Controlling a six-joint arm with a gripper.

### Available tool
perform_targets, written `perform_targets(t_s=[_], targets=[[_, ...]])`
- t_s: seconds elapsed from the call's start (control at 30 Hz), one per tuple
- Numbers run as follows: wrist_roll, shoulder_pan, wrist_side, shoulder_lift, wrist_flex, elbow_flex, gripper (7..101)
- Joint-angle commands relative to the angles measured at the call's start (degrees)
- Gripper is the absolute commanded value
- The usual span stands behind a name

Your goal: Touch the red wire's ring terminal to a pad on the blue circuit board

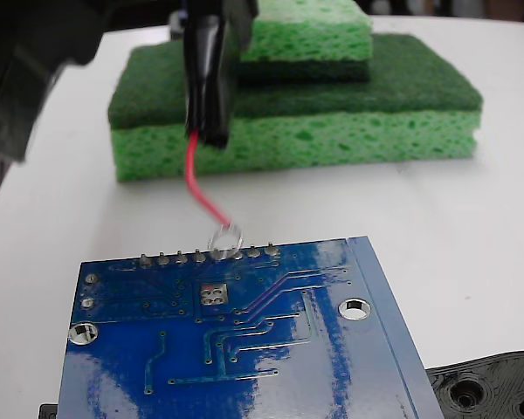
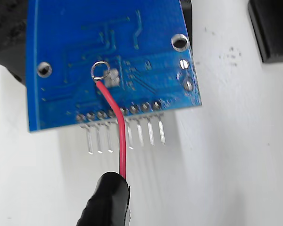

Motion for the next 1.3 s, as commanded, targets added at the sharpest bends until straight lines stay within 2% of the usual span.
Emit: perform_targets(t_s=[0.03, 0.23, 0.4, 0.5, 0.6, 0.87, 1.13, 1.3], targets=[[-0.18, -0.44, 0.26, 4.31, 0.97, -0.18, 100.3], [-1.32, -0.35, -4.31, 15.21, 3.16, 4.31, 100.3], [-2.99, 1.23, -9.84, 26.46, 2.29, 14.85, 100.3], [-1.85, 2.29, -10.55, 34.80, 2.90, 21.71, 100.3], [-0.79, 1.49, -10.02, 42.19, 5.10, 26.54, 100.3], [0.26, -4.75, -5.71, 62.93, 8.88, 38.85, 100.3], [-0.53, -11.34, 1.76, 63.19, 10.46, 38.85, 100.3], [-0.35, -12.74, 5.10, 63.19, 9.93, 40.34, 100.3]])
